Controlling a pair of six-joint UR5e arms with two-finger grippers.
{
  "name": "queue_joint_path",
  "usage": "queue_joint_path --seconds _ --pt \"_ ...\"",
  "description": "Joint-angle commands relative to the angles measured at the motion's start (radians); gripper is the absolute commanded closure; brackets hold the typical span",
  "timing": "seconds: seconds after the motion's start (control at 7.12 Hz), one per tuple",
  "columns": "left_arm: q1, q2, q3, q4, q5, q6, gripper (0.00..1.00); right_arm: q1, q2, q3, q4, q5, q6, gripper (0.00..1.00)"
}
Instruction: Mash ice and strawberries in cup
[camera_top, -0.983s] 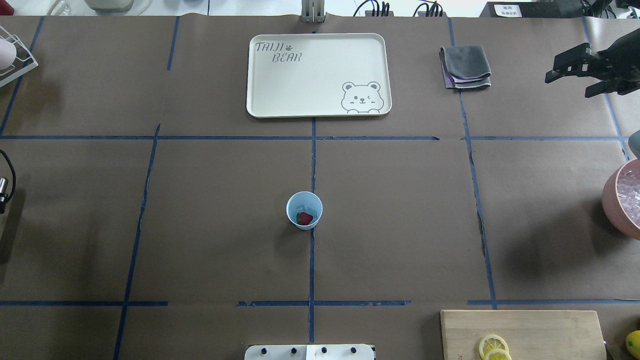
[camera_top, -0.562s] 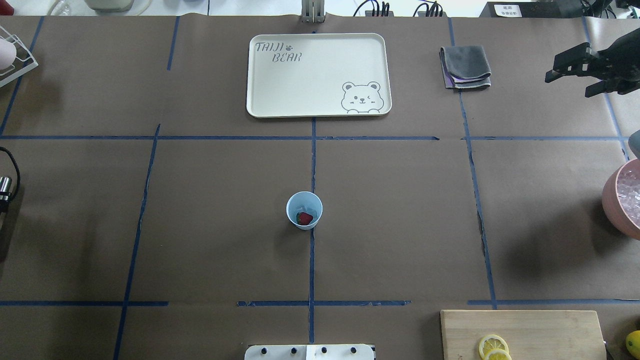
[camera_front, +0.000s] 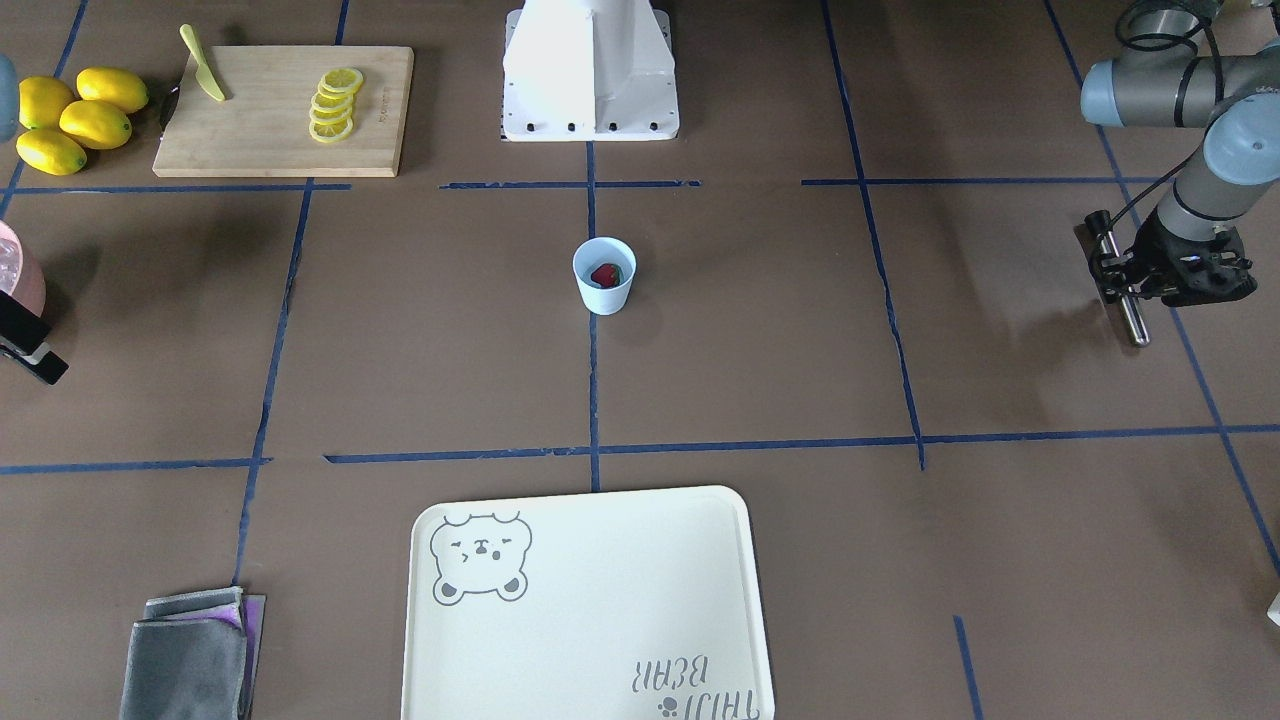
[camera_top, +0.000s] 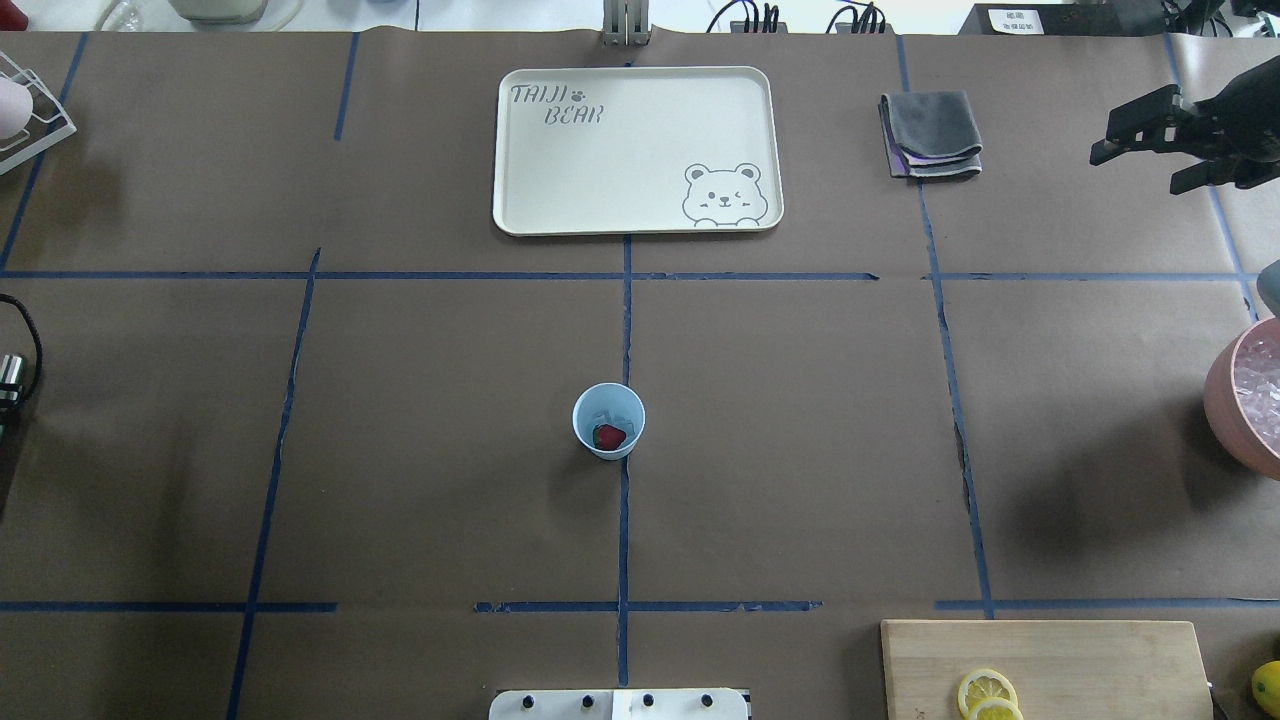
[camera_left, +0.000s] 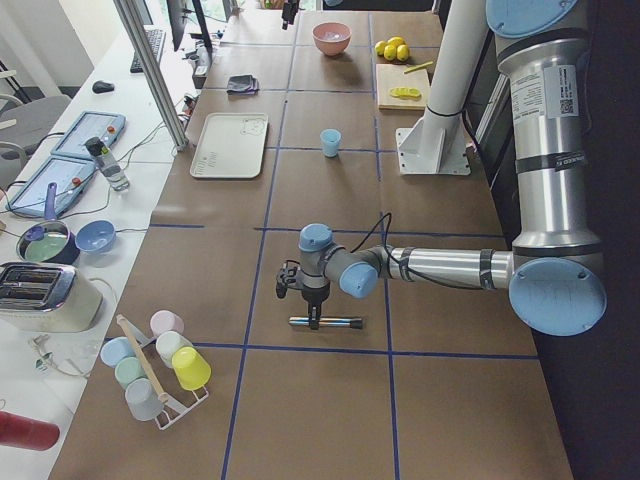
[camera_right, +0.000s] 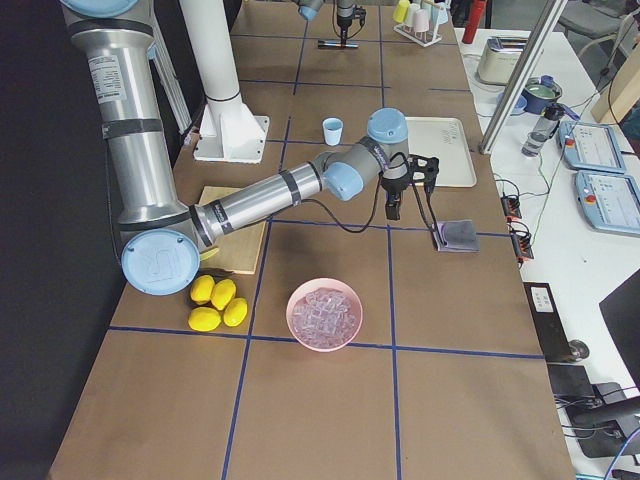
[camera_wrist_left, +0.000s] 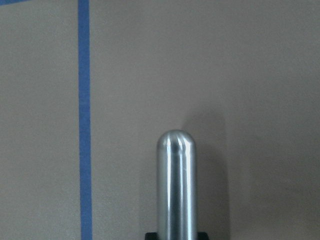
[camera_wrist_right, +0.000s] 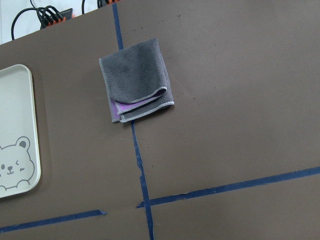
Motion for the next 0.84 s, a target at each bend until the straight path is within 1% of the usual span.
queue_joint_path --seconds 0.0,0.14,0.28,0.42,0.56,0.7 --pt "0.0 0.0 -0.007 0.003 -0.001 0.0 0.19 0.0 0.001 0.001 0.0 0.001 0.0 0.0" --pt "-0.004 0.003 -0.023 0.003 -0.002 0.002 0.14 0.0 0.0 0.004 0.0 0.003 0.0 0.0" --pt "-0.007 0.017 -0.074 0.015 -0.005 0.028 0.0 0.002 -0.004 0.005 0.0 0.003 0.0 0.0" --pt "-0.022 0.02 -0.105 0.015 -0.074 0.069 0.0 0.003 -0.007 0.005 -0.002 0.003 -0.003 0.0" --pt "-0.086 0.02 -0.116 0.011 -0.159 0.072 0.0 0.003 -0.029 0.005 0.0 0.004 -0.017 0.0" --pt "-0.16 0.023 -0.159 0.015 -0.245 0.074 0.0 0.011 -0.048 0.005 -0.002 0.004 -0.031 0.0"
